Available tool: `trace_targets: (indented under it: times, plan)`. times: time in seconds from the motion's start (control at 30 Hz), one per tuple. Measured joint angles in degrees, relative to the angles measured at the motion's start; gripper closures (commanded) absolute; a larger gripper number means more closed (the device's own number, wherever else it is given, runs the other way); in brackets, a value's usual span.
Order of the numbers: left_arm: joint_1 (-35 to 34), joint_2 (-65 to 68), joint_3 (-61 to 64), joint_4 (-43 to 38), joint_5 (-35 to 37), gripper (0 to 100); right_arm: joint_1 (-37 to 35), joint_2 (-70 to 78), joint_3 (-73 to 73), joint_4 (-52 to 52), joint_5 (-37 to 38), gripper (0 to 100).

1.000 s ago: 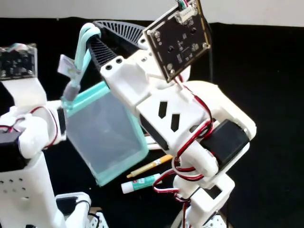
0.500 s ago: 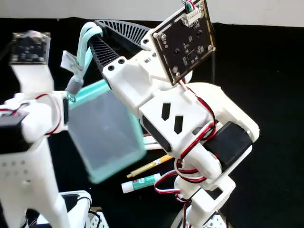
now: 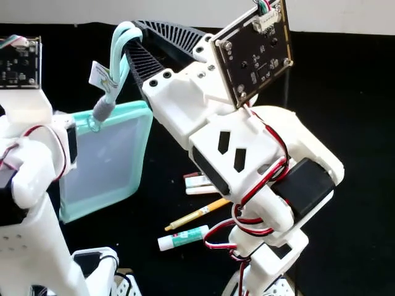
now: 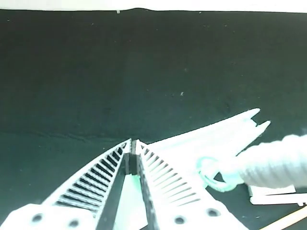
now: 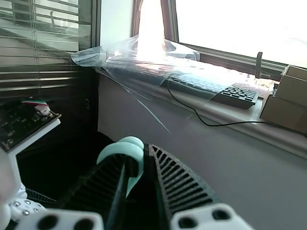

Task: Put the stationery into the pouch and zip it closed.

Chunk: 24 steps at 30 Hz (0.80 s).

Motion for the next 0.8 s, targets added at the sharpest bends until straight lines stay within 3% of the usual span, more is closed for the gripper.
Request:
trace_targets:
  times: [0.23, 0.43, 0.8]
  plan:
    - [-0.1, -2.4, 7.3, -0.1, -1.9, 99, 0.0, 0.0, 0.0, 2.7, 0.0, 99.1]
    - [-0.1, -11.8, 13.5, -0.1, -2.0, 88, 0.2, 0.0, 0.0, 7.2, -2.4, 99.1]
    - [-0.1, -19.5, 23.8, -0.2, -1.8, 90, 0.2, 0.0, 0.0, 8.4, -3.9, 99.1]
